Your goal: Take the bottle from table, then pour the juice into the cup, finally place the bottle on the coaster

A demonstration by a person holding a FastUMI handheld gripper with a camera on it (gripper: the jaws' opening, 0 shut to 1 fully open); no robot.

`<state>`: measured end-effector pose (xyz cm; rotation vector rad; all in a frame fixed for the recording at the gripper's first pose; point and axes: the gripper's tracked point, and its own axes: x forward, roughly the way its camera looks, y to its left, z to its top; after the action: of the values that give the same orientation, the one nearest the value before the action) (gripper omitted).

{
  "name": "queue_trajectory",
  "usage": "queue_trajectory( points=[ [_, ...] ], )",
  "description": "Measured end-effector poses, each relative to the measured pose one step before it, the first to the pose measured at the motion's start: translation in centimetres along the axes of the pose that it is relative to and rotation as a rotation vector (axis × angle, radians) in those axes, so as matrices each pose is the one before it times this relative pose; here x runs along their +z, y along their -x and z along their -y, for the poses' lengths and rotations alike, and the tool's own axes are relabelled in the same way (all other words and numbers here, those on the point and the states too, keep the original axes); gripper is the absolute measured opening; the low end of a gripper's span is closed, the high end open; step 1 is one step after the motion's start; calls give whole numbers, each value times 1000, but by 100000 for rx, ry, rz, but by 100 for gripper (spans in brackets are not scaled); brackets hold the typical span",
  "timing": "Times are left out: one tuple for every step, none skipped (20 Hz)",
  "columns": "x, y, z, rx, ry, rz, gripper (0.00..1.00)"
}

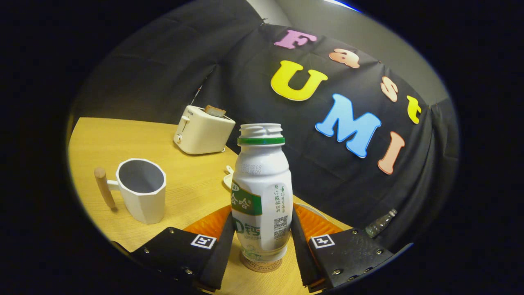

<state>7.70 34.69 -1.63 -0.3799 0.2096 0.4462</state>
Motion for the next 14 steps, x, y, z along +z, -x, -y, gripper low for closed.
queue_trajectory(
  points=[
    [-496,-147,526,-41,-3373,-706,70],
    [-633,-207,531,170,-3628,-595,70],
    [-407,-203,328,545,-3497,-309,70],
    [-434,-47,427,-150,-3262,127,70],
    [-225,-128,328,-109,-2509,337,69],
    [-168,-36,317,-344,-2245,616,69],
    [-216,-71,338,-407,-2327,490,69],
    [-272,-179,308,-253,-2507,604,70],
    [-169,-428,150,-279,-2584,595,69],
    [-284,-569,321,-613,-2042,460,70],
    [-152,-239,396,-576,-2166,689,70],
    [-224,-193,215,-417,-2039,140,70],
    [-231,-201,302,-71,-2100,-247,70],
    [-449,-173,39,112,-1761,-962,69]
  ],
)
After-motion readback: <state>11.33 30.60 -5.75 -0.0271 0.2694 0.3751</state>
